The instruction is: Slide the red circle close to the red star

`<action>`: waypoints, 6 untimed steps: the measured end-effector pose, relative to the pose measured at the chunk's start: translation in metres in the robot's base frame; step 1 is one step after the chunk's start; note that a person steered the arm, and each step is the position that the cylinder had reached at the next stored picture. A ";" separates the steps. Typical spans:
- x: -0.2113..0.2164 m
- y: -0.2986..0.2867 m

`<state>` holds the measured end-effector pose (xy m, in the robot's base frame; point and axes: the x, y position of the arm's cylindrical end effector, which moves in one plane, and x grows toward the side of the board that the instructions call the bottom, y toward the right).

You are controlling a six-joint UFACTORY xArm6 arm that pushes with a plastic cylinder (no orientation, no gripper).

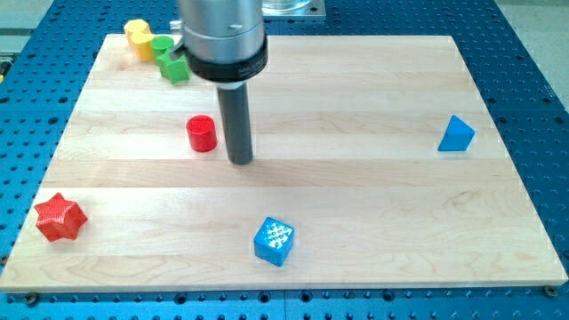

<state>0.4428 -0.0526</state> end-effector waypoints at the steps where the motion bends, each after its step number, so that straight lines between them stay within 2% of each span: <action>1: -0.031 -0.028; 3: 0.017 -0.131; 4: -0.020 -0.144; 5: 0.024 -0.171; 6: 0.048 -0.167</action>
